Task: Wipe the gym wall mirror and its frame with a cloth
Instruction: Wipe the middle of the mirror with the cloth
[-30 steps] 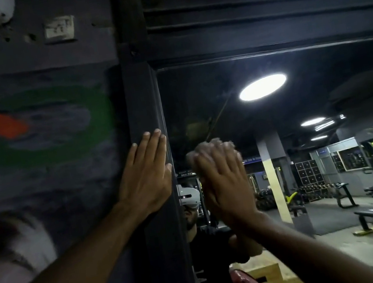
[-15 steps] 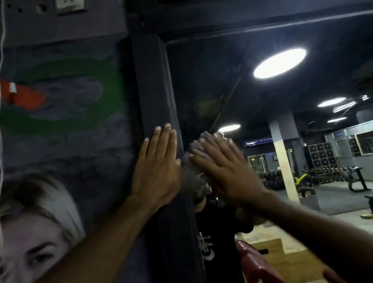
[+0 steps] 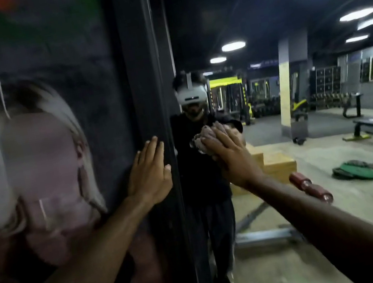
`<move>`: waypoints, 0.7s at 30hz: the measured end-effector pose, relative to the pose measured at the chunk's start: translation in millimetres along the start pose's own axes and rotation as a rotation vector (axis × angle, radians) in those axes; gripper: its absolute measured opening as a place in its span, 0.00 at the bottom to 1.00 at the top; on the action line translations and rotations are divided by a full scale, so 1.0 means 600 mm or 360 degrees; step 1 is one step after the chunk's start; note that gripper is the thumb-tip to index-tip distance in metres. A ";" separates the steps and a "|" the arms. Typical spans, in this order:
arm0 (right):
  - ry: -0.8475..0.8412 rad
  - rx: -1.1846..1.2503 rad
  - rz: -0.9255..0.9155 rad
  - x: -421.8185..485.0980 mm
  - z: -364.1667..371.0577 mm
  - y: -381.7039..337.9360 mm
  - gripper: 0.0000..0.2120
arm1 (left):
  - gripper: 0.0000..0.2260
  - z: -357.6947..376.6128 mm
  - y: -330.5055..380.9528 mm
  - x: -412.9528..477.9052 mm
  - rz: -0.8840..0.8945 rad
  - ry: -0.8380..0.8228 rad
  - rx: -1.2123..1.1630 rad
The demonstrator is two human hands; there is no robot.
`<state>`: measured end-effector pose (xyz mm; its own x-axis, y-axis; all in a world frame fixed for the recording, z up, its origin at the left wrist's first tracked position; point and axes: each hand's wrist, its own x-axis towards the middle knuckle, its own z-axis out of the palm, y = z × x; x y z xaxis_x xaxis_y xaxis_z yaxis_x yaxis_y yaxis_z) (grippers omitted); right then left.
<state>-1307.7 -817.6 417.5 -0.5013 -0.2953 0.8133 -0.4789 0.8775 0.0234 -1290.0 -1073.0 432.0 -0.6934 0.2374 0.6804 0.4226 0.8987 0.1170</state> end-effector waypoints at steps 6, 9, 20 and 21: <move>-0.0490 0.1524 0.1034 -0.244 0.003 -0.073 0.28 | 0.26 0.124 0.075 -0.213 -0.0787 -0.0541 -0.1470; -0.0927 0.1979 0.1705 -0.326 -0.021 -0.112 0.30 | 0.30 0.143 0.114 -0.294 -0.0889 -0.0843 -0.1875; -0.0586 0.1200 0.1543 -0.387 -0.032 -0.104 0.32 | 0.09 0.162 0.149 -0.311 -0.1183 -0.0861 -0.1741; -0.0412 0.1017 0.1260 -0.398 -0.029 -0.102 0.27 | 0.08 0.167 0.145 -0.311 -0.1272 -0.0862 -0.1743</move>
<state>-1146.6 -794.1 232.0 -0.9403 0.1378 0.3111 -0.2004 0.5148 -0.8336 -1182.4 -1002.2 242.4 -0.9774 0.1490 -0.1502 -0.1209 0.1892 0.9745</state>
